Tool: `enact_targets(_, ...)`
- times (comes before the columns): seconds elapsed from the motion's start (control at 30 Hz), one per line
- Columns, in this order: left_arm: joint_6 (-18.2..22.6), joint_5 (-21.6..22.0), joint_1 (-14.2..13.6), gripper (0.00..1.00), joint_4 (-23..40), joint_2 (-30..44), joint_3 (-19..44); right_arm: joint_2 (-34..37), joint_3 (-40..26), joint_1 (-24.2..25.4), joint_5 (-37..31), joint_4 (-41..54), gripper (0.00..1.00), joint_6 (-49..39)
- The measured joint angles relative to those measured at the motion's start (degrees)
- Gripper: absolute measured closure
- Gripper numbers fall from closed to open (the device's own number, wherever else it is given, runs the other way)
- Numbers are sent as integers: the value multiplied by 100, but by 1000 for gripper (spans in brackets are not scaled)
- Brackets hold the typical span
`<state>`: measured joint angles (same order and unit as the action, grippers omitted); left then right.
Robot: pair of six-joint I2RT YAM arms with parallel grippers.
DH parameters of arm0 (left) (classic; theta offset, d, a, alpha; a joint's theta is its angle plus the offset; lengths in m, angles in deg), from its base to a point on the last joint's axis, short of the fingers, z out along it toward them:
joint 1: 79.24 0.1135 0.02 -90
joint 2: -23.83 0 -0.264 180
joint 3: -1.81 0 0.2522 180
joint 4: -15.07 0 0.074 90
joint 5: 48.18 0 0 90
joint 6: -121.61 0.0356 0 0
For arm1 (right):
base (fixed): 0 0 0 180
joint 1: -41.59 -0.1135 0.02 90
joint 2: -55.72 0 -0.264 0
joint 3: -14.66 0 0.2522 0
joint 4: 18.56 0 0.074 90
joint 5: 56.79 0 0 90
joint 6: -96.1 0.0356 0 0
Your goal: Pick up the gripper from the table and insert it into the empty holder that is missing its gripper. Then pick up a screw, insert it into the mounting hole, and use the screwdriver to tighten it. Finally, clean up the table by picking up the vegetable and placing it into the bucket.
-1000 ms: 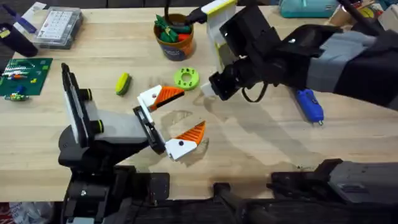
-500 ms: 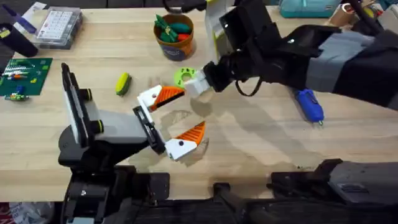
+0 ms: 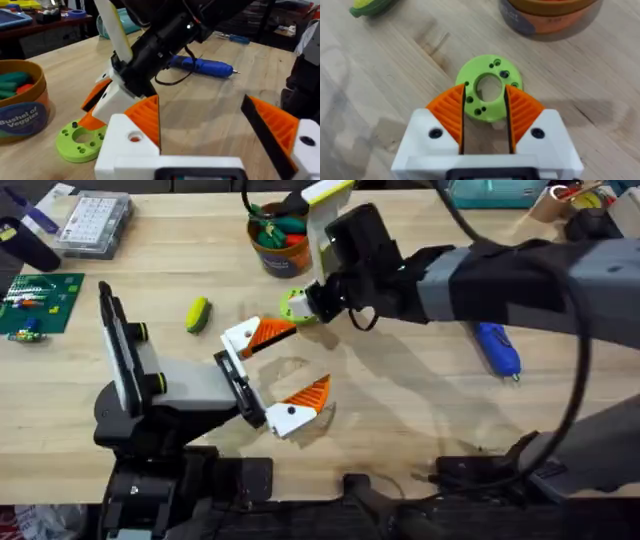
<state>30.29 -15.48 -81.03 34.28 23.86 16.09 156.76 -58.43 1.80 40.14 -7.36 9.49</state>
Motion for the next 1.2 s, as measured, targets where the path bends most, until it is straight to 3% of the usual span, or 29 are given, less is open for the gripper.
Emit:
enact_targets(0.63, 0, 0, 0, 14, 0, 0, 0, 638, 0, 0, -395, -1226, 618, -45)
enact_targets(0.93, 0, 0, 0, 14, 0, 0, 0, 843, 0, 0, -415, -1372, 633, -46)
enact_targets(1.07, 0, 0, 0, 14, 0, 0, 0, 898, 0, 0, -420, -1373, 811, -75)
enact_targets(1.1, 0, 0, 0, 14, 0, 0, 0, 899, 0, 0, -428, -1378, 916, -81)
enact_targets(1.2, 0, 0, 0, 14, 0, 0, 0, 899, 0, 0, -434, -1378, 953, -88)
